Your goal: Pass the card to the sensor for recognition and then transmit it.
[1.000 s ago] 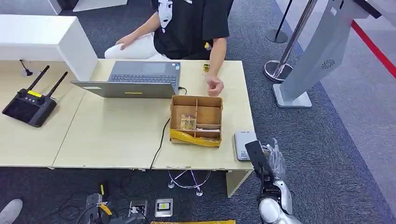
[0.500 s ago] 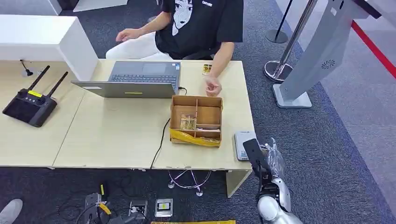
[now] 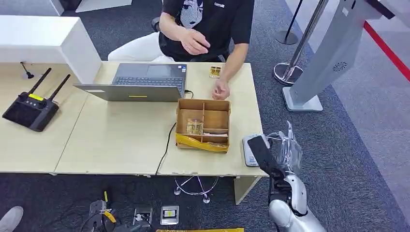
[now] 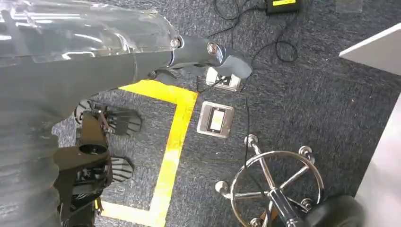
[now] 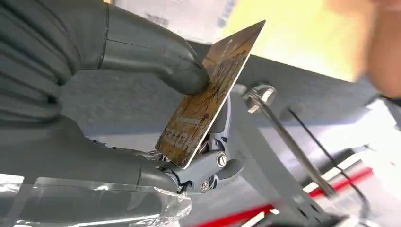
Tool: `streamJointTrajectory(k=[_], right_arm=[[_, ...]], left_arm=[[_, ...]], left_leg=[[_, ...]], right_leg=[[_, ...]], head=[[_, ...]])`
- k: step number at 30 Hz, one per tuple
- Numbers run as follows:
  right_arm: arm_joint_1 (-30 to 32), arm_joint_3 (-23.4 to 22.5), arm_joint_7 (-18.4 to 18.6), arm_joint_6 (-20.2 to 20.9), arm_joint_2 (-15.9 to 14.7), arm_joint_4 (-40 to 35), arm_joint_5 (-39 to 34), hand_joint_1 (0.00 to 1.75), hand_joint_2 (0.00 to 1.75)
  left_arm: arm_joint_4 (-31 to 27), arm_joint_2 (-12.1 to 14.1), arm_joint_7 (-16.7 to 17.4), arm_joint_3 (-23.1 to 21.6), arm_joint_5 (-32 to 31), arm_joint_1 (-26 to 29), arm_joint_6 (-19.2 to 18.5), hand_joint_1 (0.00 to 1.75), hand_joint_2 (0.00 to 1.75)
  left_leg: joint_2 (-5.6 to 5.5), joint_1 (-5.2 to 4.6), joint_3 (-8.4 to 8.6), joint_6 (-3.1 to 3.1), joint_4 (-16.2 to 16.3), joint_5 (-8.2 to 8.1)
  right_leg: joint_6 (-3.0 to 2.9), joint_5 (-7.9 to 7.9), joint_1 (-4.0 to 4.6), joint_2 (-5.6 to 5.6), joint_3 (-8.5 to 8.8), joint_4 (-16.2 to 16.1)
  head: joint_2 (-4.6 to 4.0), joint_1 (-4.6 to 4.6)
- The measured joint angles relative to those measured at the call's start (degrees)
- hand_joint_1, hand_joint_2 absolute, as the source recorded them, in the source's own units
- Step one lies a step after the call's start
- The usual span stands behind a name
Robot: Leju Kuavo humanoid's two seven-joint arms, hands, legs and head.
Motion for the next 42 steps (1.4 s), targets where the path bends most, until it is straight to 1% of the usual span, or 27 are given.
streamJointTrajectory(k=[2,4,5,7,8,12,15,17,20,25,29,30,31,34,39,42], right_arm=[[-1.5,0.0,0.3,1.5,0.0,-3.0,1.7,1.75,1.75],[-3.2,0.1,0.0,3.3,0.1,-5.6,1.3,1.75,1.75],[-4.1,0.5,-0.7,4.4,0.2,-6.6,-0.6,1.75,1.75],[-6.0,0.9,-3.0,6.9,0.9,-8.3,-7.7,1.75,1.75],[-7.2,1.1,-3.5,7.6,1.4,-8.8,-9.8,1.75,1.75],[-12.3,2.9,-3.4,9.8,3.1,-9.0,-13.2,1.75,1.75],[-15.9,4.4,-2.1,11.4,4.6,-7.7,-14.1,1.75,1.75],[-18.0,5.0,-1.7,12.0,5.2,-6.1,-15.4,1.75,1.75],[-19.2,5.4,-1.8,12.2,6.2,-4.3,-16.5,1.75,1.75],[-20.4,6.1,-1.4,12.2,7.0,-2.1,-15.4,1.75,1.75],[-20.7,7.1,-1.1,12.1,7.7,-0.2,-14.7,1.75,1.75],[-20.8,7.3,-1.1,12.1,7.8,0.2,-14.4,0.4,1.75],[-21.0,7.5,-1.1,12.1,8.0,0.7,-14.1,0.0,1.75],[-21.0,8.0,-1.2,12.1,8.7,2.1,-13.1,0.0,1.75],[-21.0,8.3,-4.4,11.1,10.6,4.8,-11.5,0.0,1.75],[-20.7,8.4,-6.4,10.2,11.4,5.1,-9.1,0.0,1.75]], left_arm=[[0.1,-0.1,-0.1,-0.1,-0.1,-0.4,-0.2,0.0,1.75],[0.3,-0.3,-0.1,-0.4,-0.6,-0.9,-0.9,0.0,1.75],[0.4,-0.5,-0.1,-0.5,-0.9,-1.2,-1.3,0.0,1.75],[0.8,-0.7,-0.1,-0.9,-1.3,-1.9,-2.4,0.0,1.75],[1.1,-1.0,-0.1,-1.0,-1.6,-2.4,-3.1,0.0,1.75],[2.5,-2.3,0.7,-1.4,-3.3,-4.5,-5.1,0.0,1.75],[3.7,-3.4,2.1,-1.8,-5.0,-5.9,-6.1,0.0,1.75],[4.4,-4.3,2.7,-1.8,-5.8,-6.9,-6.9,0.0,1.75],[5.4,-5.2,3.3,-1.9,-6.6,-7.8,-7.8,0.0,1.75],[6.6,-6.3,4.2,-1.9,-7.5,-8.6,-9.1,0.0,1.75],[7.6,-6.9,4.4,-1.9,-7.7,-9.0,-9.4,0.0,1.75],[7.8,-6.9,4.4,-1.8,-7.7,-9.0,-9.4,0.0,1.75],[7.9,-7.0,4.4,-1.8,-7.7,-9.0,-9.3,0.0,1.75],[8.4,-7.1,4.4,-1.8,-7.7,-9.1,-9.1,0.0,1.75],[8.7,-7.0,4.4,-1.7,-7.2,-9.0,-8.1,0.0,1.75],[9.0,-6.8,4.0,-1.7,-6.6,-8.6,-7.4,0.0,1.75]], left_leg=[[0.01,0.0,0.02,0.01,0.0,0.02],[0.01,0.0,0.0,-0.01,0.0,0.05],[0.01,0.0,-0.01,-0.01,0.0,0.06],[0.01,0.0,-0.01,-0.01,0.0,0.07],[0.01,0.0,-0.02,0.0,0.0,0.1],[-0.01,0.0,-0.03,0.02,0.0,0.19],[-0.02,-0.01,-0.1,0.01,0.0,0.23],[-0.04,-0.01,-0.1,0.01,0.0,0.24],[-0.06,-0.01,-0.12,0.01,0.0,0.24],[-0.09,-0.01,-0.16,0.01,0.0,0.24],[-0.09,0.0,-0.21,0.01,0.0,0.24],[-0.09,0.0,-0.21,0.01,0.0,0.24],[-0.09,0.0,-0.21,0.01,0.0,0.24],[-0.09,0.0,-0.23,0.01,0.0,0.24],[-0.09,0.0,-0.23,0.01,0.0,0.24],[-0.08,0.0,-0.21,0.01,0.0,0.24]], right_leg=[[-0.01,0.01,0.0,0.01,0.01,0.0],[0.0,0.03,0.0,-0.02,0.02,0.0],[0.0,0.04,0.0,-0.02,0.02,0.0],[-0.02,0.07,0.0,-0.01,0.03,0.0],[-0.02,0.08,0.0,-0.02,0.01,0.0],[-0.02,0.15,0.0,-0.06,0.01,0.0],[-0.01,0.16,0.0,-0.07,-0.05,0.0],[-0.01,0.16,0.0,-0.1,-0.04,0.0],[-0.01,0.16,0.0,-0.1,-0.05,0.0],[-0.01,0.16,0.0,-0.13,-0.09,0.0],[-0.01,0.16,0.0,-0.12,-0.14,0.0],[-0.01,0.16,0.0,-0.12,-0.14,0.0],[-0.01,0.16,0.0,-0.12,-0.14,0.0],[-0.01,0.16,0.0,-0.1,-0.16,0.0],[-0.01,0.16,0.0,-0.12,-0.16,0.0],[-0.01,0.16,0.01,-0.1,-0.16,0.0]], head=[[0.0,0.0],[0.0,0.0],[0.0,0.02],[0.0,0.0],[0.0,0.04],[0.0,0.02],[0.0,0.02],[0.0,0.02],[0.0,0.02],[0.0,0.02],[0.0,0.02],[0.0,0.0],[0.0,0.02],[0.0,-0.02],[0.0,0.0],[0.0,0.0]])
